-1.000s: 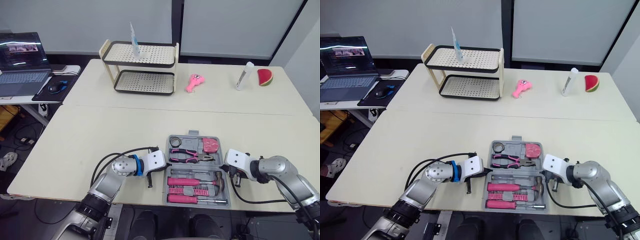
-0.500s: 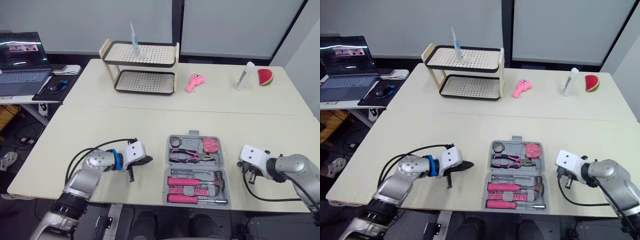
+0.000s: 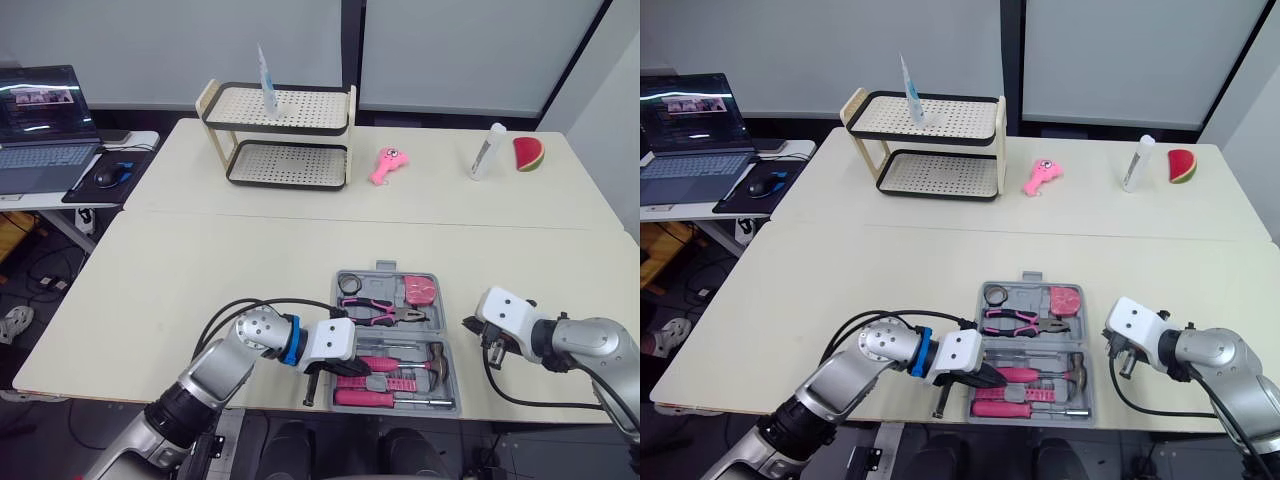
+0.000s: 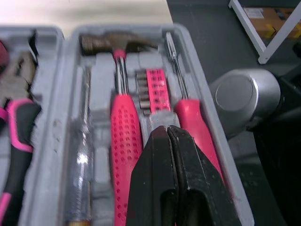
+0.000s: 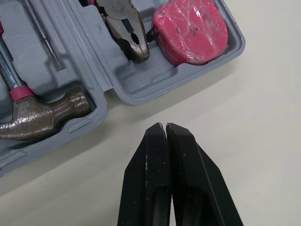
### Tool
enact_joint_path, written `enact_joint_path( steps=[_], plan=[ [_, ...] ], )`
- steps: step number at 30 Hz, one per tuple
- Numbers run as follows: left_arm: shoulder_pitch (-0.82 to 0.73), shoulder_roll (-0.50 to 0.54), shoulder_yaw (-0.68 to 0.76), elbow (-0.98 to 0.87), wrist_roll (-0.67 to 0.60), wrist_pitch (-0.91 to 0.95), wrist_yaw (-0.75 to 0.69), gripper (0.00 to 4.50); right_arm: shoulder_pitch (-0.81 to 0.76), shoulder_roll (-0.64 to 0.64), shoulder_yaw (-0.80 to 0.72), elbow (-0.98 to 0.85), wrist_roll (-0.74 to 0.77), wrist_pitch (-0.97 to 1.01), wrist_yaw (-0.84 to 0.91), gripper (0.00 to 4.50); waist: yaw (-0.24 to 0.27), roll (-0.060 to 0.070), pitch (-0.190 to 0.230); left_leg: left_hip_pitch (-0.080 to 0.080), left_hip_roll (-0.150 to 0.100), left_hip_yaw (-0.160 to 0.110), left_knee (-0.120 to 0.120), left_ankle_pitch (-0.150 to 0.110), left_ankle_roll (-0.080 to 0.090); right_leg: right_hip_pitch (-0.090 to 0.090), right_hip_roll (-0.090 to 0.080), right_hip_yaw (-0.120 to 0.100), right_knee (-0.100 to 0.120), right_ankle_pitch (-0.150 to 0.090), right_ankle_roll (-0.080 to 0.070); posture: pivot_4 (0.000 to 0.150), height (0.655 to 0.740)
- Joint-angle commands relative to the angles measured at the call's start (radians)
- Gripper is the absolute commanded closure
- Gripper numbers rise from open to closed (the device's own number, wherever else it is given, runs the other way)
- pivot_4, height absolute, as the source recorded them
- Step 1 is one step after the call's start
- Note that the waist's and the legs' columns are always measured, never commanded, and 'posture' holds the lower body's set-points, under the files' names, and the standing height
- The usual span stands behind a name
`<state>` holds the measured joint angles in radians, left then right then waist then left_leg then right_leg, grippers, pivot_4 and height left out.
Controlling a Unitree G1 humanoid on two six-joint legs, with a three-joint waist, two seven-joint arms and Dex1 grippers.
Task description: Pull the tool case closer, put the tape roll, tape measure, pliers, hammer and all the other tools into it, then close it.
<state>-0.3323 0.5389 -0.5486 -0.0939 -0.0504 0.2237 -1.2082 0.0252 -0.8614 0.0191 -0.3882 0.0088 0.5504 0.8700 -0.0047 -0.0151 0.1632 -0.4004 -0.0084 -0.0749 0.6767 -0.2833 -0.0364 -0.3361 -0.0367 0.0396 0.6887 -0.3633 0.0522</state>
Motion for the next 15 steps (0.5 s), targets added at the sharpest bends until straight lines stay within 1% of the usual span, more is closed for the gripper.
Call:
enact_joint_path(
  steps=[1, 5, 12, 15],
  plan=[
    [-0.015, -0.03, -0.043, 0.018, 0.036, -0.056, 0.002, 4.5, -0.003, 0.002, -0.039, -0.037, 0.027, 0.015, -0.015, 4.49, 0.003, 0.0, 0.0, 0.0, 0.0, 0.0, 0.0, 0.0, 0.0, 0.0, 0.0, 0.0, 0.0, 0.0, 0.0, 0.15, 0.729],
    [-0.016, -0.065, -0.053, 0.052, 0.056, -0.068, 0.017, 4.5, 0.009, 0.004, -0.049, -0.035, 0.042, 0.022, -0.028, 4.49, 0.003, 0.0, 0.0, 0.0, -0.001, 0.0, 0.0, 0.0, 0.0, 0.0, -0.001, 0.0, 0.0, 0.0, 0.0, 0.15, 0.729],
    [-0.031, -0.083, -0.067, 0.113, 0.103, -0.093, 0.035, 4.5, 0.024, -0.001, -0.05, -0.036, 0.051, 0.019, -0.038, 4.49, 0.003, 0.0, 0.0, 0.0, 0.0, 0.0, 0.0, 0.0, 0.0, 0.0, 0.0, 0.0, 0.0, 0.0, 0.0, 0.15, 0.729],
    [-0.038, -0.089, -0.073, 0.137, 0.123, -0.104, 0.036, 4.5, 0.022, 0.008, -0.056, -0.039, 0.077, 0.043, -0.035, 4.49, 0.004, 0.0, 0.0, 0.0, 0.0, 0.0, 0.0, 0.0, 0.0, 0.0, -0.001, 0.0, 0.0, 0.0, 0.0, 0.15, 0.729]
  ],
)
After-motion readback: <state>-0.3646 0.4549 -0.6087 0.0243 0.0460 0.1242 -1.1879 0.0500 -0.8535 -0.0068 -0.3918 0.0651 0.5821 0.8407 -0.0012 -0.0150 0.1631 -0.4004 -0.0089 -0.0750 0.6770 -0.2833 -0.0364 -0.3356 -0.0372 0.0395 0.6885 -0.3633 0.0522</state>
